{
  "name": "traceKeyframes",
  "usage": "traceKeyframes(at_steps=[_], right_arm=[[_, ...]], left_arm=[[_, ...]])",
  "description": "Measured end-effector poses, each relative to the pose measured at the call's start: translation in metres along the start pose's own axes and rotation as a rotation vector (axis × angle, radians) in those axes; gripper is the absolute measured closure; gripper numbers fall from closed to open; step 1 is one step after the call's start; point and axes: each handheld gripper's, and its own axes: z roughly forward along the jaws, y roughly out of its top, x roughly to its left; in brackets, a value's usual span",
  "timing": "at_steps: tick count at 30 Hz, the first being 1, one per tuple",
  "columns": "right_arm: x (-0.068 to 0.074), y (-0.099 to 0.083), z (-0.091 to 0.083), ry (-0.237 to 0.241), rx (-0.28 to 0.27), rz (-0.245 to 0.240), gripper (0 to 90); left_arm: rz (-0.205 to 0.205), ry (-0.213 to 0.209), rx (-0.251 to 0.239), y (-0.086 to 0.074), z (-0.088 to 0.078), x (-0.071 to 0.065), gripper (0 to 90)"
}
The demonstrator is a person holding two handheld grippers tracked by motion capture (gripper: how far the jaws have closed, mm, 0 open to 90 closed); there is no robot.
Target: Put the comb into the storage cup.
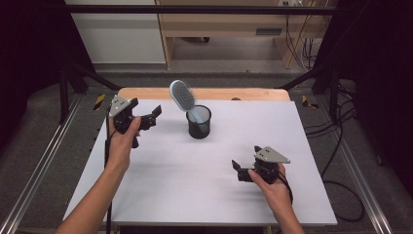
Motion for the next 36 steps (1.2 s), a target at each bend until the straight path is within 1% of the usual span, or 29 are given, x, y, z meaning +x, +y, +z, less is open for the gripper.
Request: traceKeyframes(at_steps=[3, 6, 8, 11, 13, 16, 17, 21, 24, 26, 30, 34, 36], right_arm=[[0.000, 0.000, 0.000, -0.001, 0.000, 0.001, 2.8], [0.000, 0.000, 0.000, 0.006, 0.015, 0.022, 3.7], [0.000, 0.000, 0.001, 0.003, 0.020, 0.029, 3.7], [0.000, 0.000, 0.001, 0.007, 0.026, 0.024, 4.0], [0.001, 0.000, 0.001, 0.012, 0.029, 0.021, 4.4], [0.002, 0.000, 0.001, 0.035, 0.032, 0.016, 5.1], [0.002, 0.000, 0.001, 0.035, 0.035, 0.012, 5.2], [0.003, 0.000, 0.001, 0.037, 0.032, 0.006, 5.2], [0.002, 0.000, 0.001, 0.036, 0.032, 0.006, 5.2], [0.002, 0.000, 0.001, 0.035, 0.028, 0.009, 5.2], [0.002, 0.000, 0.001, 0.034, 0.025, 0.009, 5.1], [0.001, 0.000, 0.000, 0.032, 0.026, 0.012, 5.1], [0.001, 0.000, 0.000, 0.031, 0.025, 0.012, 5.1]], left_arm=[[0.002, 0.011, -0.002, -0.002, -0.006, 0.005, 1.6], [0.005, 0.022, -0.005, -0.003, -0.012, 0.010, 1.6], [-0.005, 0.026, -0.010, -0.005, -0.015, 0.013, 1.6], [-0.015, 0.033, -0.010, -0.009, -0.022, 0.018, 1.6], [-0.027, 0.031, -0.012, -0.013, -0.026, 0.020, 1.6], [-0.038, 0.035, -0.012, -0.019, -0.031, 0.022, 1.6], [-0.042, 0.039, -0.013, -0.022, -0.033, 0.023, 1.6], [-0.038, 0.055, -0.024, -0.029, -0.041, 0.028, 1.6], [-0.043, 0.063, -0.025, -0.033, -0.045, 0.030, 1.6], [-0.038, 0.065, -0.024, -0.035, -0.048, 0.031, 1.6], [-0.007, 0.067, -0.021, -0.037, -0.055, 0.030, 1.6], [0.000, 0.069, -0.022, -0.039, -0.062, 0.029, 1.6], [0.013, 0.072, -0.017, -0.040, -0.065, 0.028, 1.6]])
